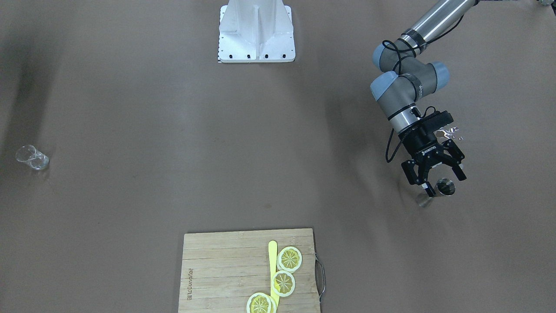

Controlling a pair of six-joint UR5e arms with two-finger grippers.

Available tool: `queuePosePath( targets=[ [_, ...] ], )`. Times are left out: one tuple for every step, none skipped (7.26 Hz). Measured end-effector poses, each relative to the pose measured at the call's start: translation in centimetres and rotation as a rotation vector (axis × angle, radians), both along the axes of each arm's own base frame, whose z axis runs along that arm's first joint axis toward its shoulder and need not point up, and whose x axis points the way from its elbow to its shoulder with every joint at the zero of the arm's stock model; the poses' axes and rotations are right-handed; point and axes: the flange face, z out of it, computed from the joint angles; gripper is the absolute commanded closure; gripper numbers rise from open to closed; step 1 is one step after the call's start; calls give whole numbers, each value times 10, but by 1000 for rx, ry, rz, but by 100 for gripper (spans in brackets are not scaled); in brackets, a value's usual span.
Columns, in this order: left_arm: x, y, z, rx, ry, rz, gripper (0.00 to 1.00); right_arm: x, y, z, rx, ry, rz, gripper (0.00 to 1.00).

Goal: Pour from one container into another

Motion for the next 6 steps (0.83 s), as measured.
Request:
queuePosePath(
  targets=[
    [-9, -1, -12, -2, -8, 14, 2, 0, 0, 1, -2, -1, 0, 0],
    [-16, 1, -29, -7, -10, 46, 2, -1, 0, 4, -7, 0, -1, 0],
    [-21, 5, -48, -13, -8, 89, 2, -1, 1, 10, -20, 3, -2, 0],
    [-24, 9, -64, -20, -8, 134, 2, -1, 2, 14, -30, 6, -3, 0],
    [-27, 13, -79, -29, -9, 179, 2, -1, 2, 18, -37, 10, -5, 0],
    [-30, 19, -98, -40, -19, 244, 2, -2, 2, 19, -40, 12, -7, 0]
  ],
)
